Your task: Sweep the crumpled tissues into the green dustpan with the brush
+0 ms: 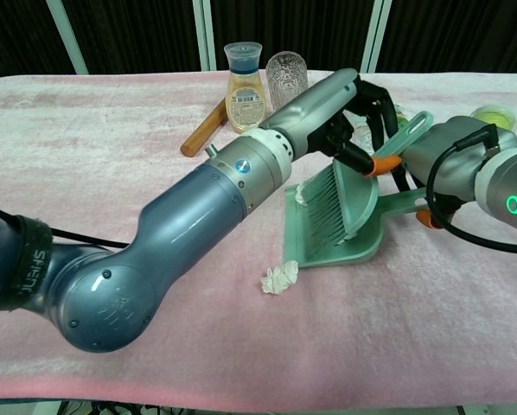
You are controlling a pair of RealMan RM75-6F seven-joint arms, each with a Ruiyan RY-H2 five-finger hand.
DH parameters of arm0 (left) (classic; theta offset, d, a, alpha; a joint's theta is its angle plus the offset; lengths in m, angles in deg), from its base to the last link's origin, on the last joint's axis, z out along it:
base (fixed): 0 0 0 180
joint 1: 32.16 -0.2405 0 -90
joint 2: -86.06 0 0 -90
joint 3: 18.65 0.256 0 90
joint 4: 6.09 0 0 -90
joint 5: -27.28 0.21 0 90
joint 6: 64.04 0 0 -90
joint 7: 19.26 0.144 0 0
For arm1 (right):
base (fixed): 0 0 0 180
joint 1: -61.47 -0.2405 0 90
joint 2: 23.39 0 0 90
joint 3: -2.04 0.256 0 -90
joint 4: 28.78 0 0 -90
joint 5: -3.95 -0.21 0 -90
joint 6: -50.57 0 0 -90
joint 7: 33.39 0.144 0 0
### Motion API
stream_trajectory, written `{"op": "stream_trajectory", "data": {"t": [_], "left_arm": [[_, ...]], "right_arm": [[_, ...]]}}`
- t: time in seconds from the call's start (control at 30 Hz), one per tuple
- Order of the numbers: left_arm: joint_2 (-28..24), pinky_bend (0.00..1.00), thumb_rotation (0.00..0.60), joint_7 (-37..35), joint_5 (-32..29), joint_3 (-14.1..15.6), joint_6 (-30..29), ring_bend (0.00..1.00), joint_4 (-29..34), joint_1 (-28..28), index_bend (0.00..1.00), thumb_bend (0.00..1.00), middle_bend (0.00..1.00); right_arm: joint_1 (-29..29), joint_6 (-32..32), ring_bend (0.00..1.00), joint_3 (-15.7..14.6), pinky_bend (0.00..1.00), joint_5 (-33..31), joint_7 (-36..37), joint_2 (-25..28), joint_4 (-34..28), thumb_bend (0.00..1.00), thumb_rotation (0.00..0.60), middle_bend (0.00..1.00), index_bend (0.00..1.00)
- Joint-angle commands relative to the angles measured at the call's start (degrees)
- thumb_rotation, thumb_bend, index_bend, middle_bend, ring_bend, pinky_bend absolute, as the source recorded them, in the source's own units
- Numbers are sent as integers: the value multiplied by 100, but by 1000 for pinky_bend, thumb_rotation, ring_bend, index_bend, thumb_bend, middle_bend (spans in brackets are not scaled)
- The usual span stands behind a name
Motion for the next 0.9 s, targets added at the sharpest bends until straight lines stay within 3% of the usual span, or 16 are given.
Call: {"op": "stream_trajectory", "data": {"t": [0.03,0.53,0.9], "left_arm": [[-22,1000,600,-51,55,-38,-62,886,54,42,610,353,653],[-785,1000,600,-206,16,33,-183,886,867,-297,610,353,653],[-1376,1000,600,-132,50,433,-238,886,1461,-708,610,353,653]], "right_arm": [[7,5,646,7,792,-3,11,10,7,452,600,553,595],[16,30,647,17,792,-60,-23,32,31,452,600,553,596],[-52,250,646,-70,792,-50,-183,401,-55,453,600,554,598]]}}
